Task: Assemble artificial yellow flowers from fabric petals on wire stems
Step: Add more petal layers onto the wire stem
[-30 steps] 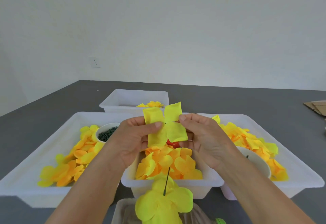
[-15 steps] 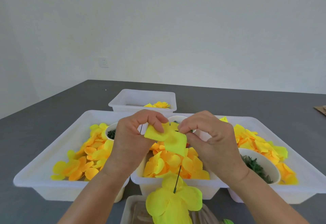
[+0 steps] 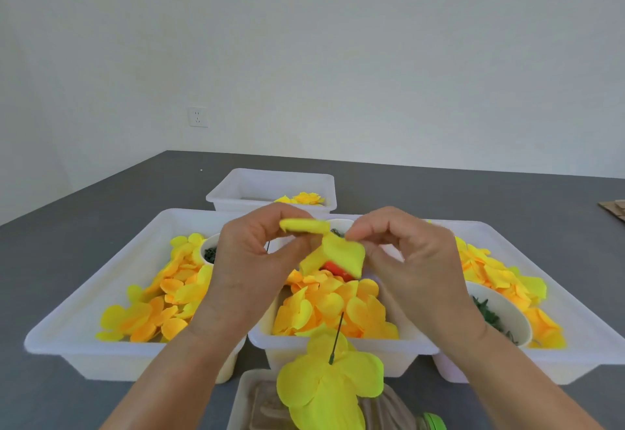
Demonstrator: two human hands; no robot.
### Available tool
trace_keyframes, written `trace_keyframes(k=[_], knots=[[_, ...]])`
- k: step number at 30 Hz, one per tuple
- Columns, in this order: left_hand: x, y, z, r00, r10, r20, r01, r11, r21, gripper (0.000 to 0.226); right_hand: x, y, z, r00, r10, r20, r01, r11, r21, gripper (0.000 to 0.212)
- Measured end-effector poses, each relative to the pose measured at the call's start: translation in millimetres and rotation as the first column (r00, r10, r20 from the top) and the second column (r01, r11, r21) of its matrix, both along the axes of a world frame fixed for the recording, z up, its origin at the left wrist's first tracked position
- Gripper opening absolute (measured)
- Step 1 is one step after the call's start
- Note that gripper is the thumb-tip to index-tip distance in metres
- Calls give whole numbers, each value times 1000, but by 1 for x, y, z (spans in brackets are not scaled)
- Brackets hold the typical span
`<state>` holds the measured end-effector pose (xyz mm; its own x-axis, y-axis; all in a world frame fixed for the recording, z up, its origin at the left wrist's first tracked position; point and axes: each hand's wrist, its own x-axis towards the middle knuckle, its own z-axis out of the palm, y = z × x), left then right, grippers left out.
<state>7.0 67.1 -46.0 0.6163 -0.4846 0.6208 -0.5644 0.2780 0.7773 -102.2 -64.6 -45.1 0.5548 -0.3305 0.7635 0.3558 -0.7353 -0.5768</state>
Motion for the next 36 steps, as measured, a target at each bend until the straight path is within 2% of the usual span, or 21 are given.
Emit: trace_keyframes(k=[1, 2, 3, 5, 6, 12, 15, 21, 28, 33, 36], knots=[[-3, 1, 5, 997, -37, -64, 38, 999, 13, 21, -1, 2, 6, 994, 96, -44, -84, 972, 220, 32], [-6, 1, 9, 987, -70, -142, 74, 997, 26, 17, -1, 2, 10, 980, 188, -65, -146, 902, 407, 32], [-9, 2, 13, 972, -87, -220, 98, 994, 39, 16, -1, 1, 13, 961, 264, -83, -180, 824, 538, 28], [-13, 5, 20, 929, -101, -356, 131, 989, 62, 16, -4, -2, 20, 917, 373, -144, -191, 725, 662, 16], [-15, 7, 24, 909, -105, -402, 145, 987, 70, 16, -7, -1, 23, 894, 412, -176, -193, 709, 678, 11], [-33, 18, 35, 831, -227, -507, 305, 950, 74, 30, -22, 10, 32, 831, 459, -314, -123, 703, 701, 53], [-40, 22, 31, 784, -242, -572, 352, 932, 88, 32, -28, 14, 30, 802, 473, -365, -84, 694, 715, 60], [-46, 30, 8, 714, -199, -672, 394, 907, 150, 31, -35, 18, 16, 743, 492, -454, -18, 693, 721, 51], [-45, 29, -4, 685, -163, -711, 390, 906, 168, 31, -34, 21, 6, 706, 473, -527, 78, 688, 721, 36], [-44, 26, -5, 678, -159, -717, 377, 913, 154, 29, -30, 18, 6, 698, 465, -544, 96, 692, 715, 53], [-43, 25, -7, 677, -144, -722, 357, 922, 151, 28, -25, 15, 9, 692, 455, -561, 113, 700, 705, 49]])
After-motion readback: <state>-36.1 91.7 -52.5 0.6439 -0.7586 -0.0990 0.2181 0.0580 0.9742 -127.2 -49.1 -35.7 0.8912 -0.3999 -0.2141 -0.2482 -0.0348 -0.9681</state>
